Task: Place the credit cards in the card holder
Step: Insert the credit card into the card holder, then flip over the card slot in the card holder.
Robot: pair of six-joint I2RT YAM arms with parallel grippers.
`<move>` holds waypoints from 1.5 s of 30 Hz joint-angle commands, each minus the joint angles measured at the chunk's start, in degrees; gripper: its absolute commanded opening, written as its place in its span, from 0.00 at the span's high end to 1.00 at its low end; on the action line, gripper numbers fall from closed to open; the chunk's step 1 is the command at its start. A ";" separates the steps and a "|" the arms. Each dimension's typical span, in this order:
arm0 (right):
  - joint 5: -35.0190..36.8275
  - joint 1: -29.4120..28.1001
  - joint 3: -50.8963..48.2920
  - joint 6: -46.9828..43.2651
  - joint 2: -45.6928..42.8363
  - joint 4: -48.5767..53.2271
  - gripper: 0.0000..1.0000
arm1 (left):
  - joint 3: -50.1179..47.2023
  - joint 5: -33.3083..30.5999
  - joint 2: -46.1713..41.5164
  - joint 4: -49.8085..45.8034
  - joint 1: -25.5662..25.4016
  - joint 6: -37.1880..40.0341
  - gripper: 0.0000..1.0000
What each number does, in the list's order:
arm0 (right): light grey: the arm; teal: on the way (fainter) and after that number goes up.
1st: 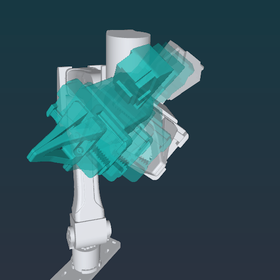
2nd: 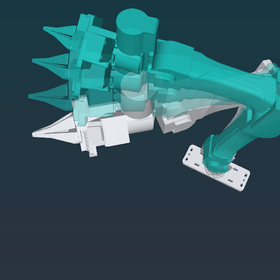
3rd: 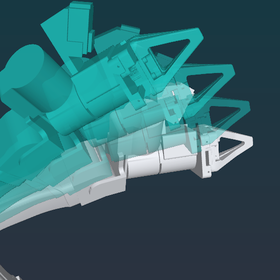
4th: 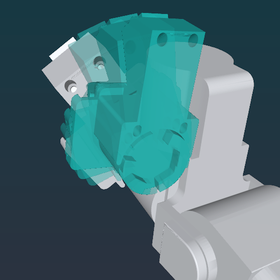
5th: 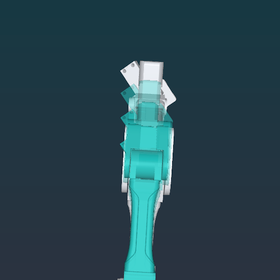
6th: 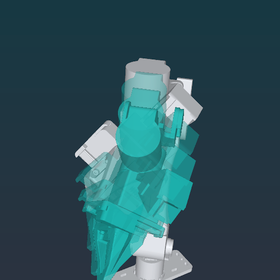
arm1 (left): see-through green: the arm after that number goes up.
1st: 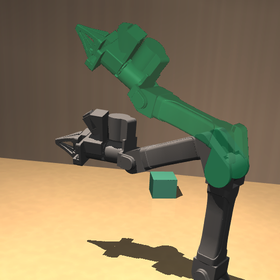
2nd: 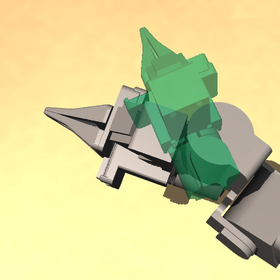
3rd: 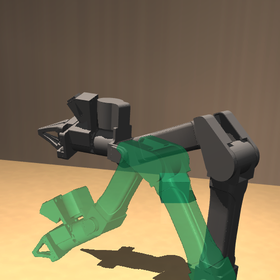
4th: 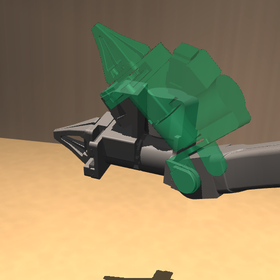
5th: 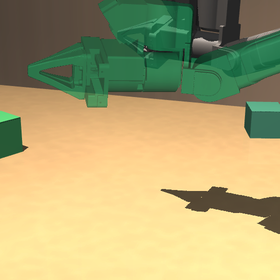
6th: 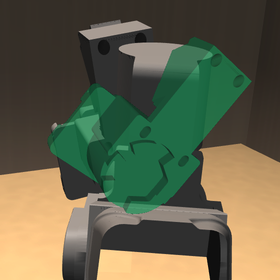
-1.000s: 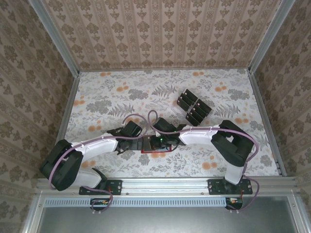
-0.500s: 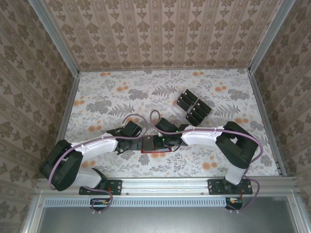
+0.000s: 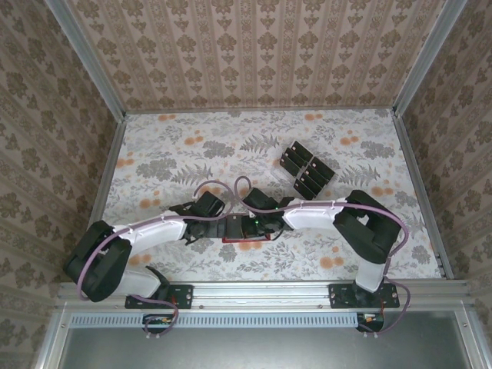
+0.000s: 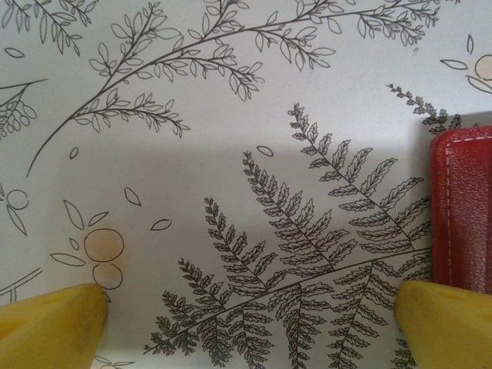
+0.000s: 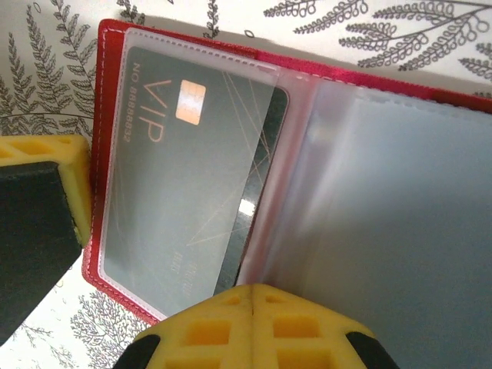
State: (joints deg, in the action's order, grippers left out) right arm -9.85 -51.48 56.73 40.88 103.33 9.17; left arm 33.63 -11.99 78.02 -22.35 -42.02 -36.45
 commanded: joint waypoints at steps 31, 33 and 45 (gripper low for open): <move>4.06 4.70 0.22 -4.89 -9.31 7.61 0.44 | 4.35 0.63 -6.41 -4.73 5.98 2.97 0.00; 3.73 5.14 0.46 -5.39 -8.73 7.66 0.43 | 4.63 1.58 -7.29 -4.53 5.96 2.64 0.00; 1.80 5.29 0.93 -5.38 -3.71 5.58 0.42 | 3.35 6.06 -8.56 -1.68 5.08 -0.54 0.00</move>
State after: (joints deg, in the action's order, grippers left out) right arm -7.49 -46.04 58.00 35.94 98.67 14.98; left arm 37.15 -7.27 70.48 -24.69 -36.40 -35.62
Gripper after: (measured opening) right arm 0.576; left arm 0.997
